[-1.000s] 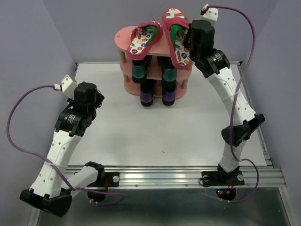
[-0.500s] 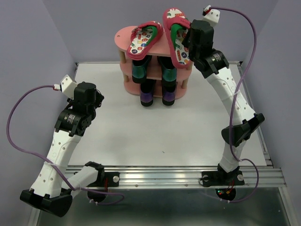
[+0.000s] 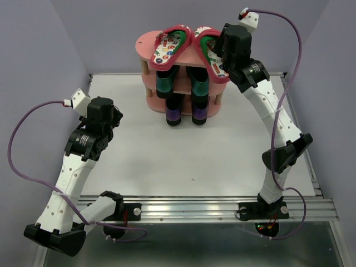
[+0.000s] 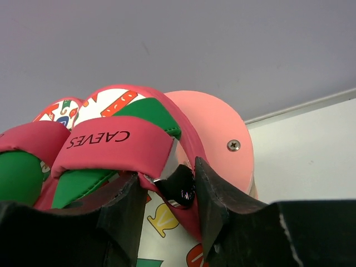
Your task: Place and organize the shoes onto the shoe shelf
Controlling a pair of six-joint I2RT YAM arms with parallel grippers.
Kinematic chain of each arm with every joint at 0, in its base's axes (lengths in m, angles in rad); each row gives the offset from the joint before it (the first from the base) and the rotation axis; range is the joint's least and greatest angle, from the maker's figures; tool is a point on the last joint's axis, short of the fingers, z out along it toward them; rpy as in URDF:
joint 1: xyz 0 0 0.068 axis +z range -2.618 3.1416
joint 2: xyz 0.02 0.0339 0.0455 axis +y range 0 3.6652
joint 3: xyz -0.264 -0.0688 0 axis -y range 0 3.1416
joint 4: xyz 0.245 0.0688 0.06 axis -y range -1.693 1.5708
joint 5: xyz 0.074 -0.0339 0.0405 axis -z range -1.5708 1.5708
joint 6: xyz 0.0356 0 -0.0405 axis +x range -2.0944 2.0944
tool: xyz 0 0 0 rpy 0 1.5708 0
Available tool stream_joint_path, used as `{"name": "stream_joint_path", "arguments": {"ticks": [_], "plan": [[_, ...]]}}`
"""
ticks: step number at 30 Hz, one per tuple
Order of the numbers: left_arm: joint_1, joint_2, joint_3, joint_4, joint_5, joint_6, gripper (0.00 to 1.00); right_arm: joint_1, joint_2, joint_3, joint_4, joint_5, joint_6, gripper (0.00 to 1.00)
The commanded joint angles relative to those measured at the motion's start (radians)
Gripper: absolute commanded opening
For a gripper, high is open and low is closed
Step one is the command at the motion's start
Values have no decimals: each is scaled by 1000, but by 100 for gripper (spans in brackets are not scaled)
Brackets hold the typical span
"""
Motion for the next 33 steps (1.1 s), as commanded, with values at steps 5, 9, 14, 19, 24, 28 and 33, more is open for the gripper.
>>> {"name": "stream_joint_path", "arguments": {"ticks": [5,9,14,19,24,28,33], "plan": [[8,-11,-15,38,-3,20,59,2,-66,-32,110,-15,12,53],[8,-13,-18,39,-2,20,59,2,-87,-58,110,-23,12,69],[10,-17,-21,45,1,21,59,2,-120,-112,110,-19,9,71],[10,-14,-27,55,13,24,59,2,-164,-166,108,-9,12,62],[10,-8,-26,61,23,26,59,2,-187,-207,110,1,10,60],[11,-8,-32,65,27,28,59,2,-196,-236,110,6,7,60],[13,-10,-36,65,29,29,59,2,-218,-278,110,11,0,62]]}}
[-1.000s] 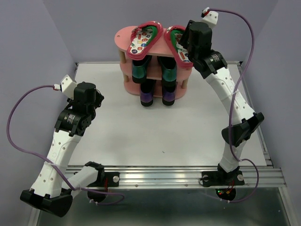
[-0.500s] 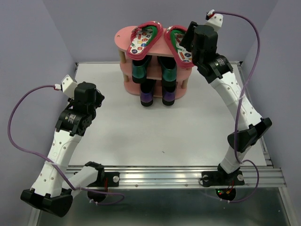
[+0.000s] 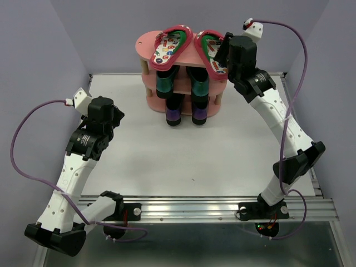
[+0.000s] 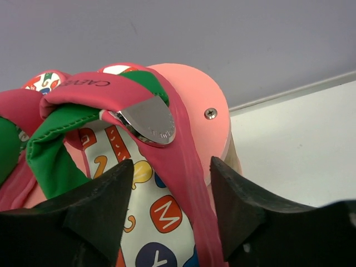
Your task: Place and organize the shoes onto the shoe shelf
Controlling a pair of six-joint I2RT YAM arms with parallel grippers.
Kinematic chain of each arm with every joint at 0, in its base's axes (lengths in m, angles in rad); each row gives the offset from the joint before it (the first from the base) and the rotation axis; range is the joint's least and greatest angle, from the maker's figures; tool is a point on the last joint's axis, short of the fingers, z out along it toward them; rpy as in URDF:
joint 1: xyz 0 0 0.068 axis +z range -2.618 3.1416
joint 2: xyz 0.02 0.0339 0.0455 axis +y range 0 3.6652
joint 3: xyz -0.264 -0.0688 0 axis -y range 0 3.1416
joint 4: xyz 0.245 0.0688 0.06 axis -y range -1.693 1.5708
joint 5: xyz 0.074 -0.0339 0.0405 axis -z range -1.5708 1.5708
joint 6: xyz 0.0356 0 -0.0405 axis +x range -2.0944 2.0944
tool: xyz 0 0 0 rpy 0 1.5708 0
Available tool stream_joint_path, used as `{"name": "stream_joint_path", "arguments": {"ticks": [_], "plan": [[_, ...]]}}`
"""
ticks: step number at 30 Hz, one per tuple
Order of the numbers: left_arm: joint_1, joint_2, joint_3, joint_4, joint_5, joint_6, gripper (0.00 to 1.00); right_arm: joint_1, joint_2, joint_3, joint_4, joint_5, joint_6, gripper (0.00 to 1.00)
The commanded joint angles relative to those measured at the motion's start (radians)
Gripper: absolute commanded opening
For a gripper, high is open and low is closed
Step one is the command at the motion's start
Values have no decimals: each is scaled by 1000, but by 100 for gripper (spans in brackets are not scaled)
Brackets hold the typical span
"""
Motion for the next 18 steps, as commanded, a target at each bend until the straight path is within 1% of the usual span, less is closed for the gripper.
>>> {"name": "stream_joint_path", "arguments": {"ticks": [1,3,5,6,7,8,9,13,15,16,18], "plan": [[7,-12,-17,24,-6,18,59,3,-58,-32,43,25,-9,66],[5,-10,-18,27,-6,19,59,3,-65,-43,43,14,-8,67],[7,-7,-18,31,-2,21,59,3,-73,-52,41,5,-3,60],[7,-6,-18,33,1,21,59,3,-74,-55,43,4,1,55],[7,-2,-18,35,3,22,59,3,-76,-55,44,4,5,45],[7,-2,-18,35,4,22,58,3,-74,-54,44,1,5,40],[7,-2,-20,33,4,22,58,3,-73,-52,44,-1,8,32],[7,-15,-24,30,1,22,58,-6,-65,-46,49,-3,29,17],[7,-18,-26,28,-2,22,58,-6,-64,-46,55,-4,41,14],[8,-19,-28,27,-3,24,58,-6,-64,-43,60,-4,52,11],[8,-21,-28,25,-3,22,58,-6,-55,-40,66,-4,63,8]]}}
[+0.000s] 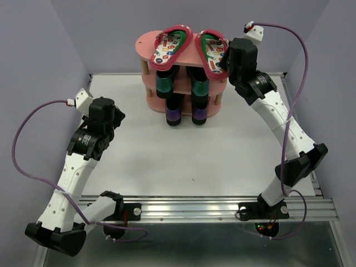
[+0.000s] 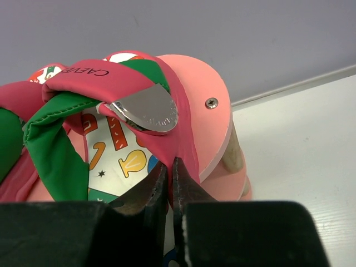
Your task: Place and organize the shoes onto the shoe shelf
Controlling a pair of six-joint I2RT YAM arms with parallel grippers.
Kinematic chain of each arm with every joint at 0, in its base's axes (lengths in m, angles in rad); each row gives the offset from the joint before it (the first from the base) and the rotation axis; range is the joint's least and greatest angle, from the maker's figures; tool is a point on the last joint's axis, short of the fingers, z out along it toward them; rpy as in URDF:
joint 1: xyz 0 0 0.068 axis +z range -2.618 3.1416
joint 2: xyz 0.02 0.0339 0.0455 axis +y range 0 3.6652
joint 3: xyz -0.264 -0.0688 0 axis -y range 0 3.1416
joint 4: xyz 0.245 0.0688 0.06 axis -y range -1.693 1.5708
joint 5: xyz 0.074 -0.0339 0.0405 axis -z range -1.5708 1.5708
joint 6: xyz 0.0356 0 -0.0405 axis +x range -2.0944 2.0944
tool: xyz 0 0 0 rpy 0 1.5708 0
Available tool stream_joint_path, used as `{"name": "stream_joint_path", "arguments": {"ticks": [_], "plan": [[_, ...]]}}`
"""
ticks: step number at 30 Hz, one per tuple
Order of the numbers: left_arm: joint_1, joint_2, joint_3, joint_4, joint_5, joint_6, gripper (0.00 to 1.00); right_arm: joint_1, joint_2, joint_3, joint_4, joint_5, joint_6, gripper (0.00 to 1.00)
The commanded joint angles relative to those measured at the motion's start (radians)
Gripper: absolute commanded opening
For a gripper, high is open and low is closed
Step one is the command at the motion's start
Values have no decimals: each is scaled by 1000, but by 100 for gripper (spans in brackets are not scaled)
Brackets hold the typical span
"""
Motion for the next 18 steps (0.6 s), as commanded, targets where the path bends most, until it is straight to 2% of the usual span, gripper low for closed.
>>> {"name": "stream_joint_path", "arguments": {"ticks": [1,5,18], "plan": [[8,-21,-10,18,-15,18,58,-4,-20,29,60,9,48,6],[9,-20,-12,20,-15,19,58,-4,2,56,66,3,87,1],[15,-20,-12,18,-17,25,58,-4,91,122,112,-23,194,1]]}}
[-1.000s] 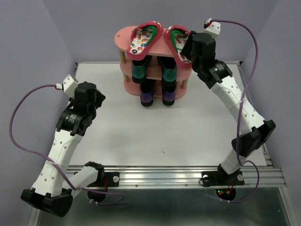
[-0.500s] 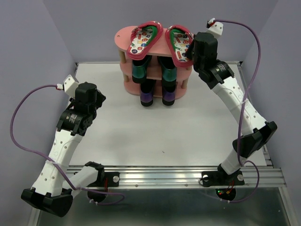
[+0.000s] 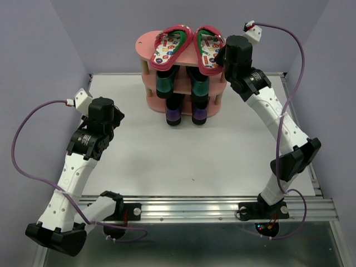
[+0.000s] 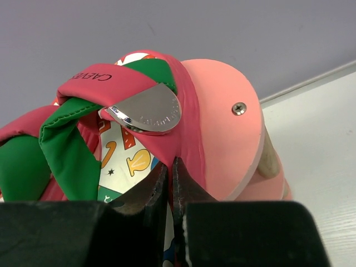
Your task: Place and organize the shoes onto the shoe shelf
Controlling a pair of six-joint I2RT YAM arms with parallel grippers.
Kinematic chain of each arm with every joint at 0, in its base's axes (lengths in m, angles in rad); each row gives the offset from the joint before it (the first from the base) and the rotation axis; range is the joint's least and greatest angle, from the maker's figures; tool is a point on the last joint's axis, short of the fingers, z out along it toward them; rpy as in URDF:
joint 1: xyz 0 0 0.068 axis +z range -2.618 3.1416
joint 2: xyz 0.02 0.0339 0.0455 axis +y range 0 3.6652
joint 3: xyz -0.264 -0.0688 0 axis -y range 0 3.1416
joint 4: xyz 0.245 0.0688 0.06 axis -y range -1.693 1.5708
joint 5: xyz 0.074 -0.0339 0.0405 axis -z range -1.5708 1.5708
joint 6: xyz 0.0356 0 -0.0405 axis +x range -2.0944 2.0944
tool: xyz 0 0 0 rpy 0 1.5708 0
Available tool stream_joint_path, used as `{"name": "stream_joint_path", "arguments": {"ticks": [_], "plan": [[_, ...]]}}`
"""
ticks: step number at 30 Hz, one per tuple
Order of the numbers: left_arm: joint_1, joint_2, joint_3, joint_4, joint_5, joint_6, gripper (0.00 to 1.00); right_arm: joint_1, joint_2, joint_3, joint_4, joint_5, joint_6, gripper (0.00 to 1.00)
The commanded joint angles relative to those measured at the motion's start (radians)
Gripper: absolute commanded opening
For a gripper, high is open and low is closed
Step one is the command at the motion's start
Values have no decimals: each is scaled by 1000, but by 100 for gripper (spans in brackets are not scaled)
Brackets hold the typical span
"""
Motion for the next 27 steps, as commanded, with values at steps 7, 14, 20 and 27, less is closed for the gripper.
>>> {"name": "stream_joint_path", "arguments": {"ticks": [7,14,20,27], "plan": [[11,-11,-6,21,-15,22,58,-4,40,73,82,-49,62,1],[16,12,-6,40,5,27,58,-4,40,61,87,-107,40,3],[16,23,-6,50,13,28,58,-4,45,56,89,-161,51,4],[17,19,-11,49,10,27,58,-4,62,65,89,-215,63,4]]}}
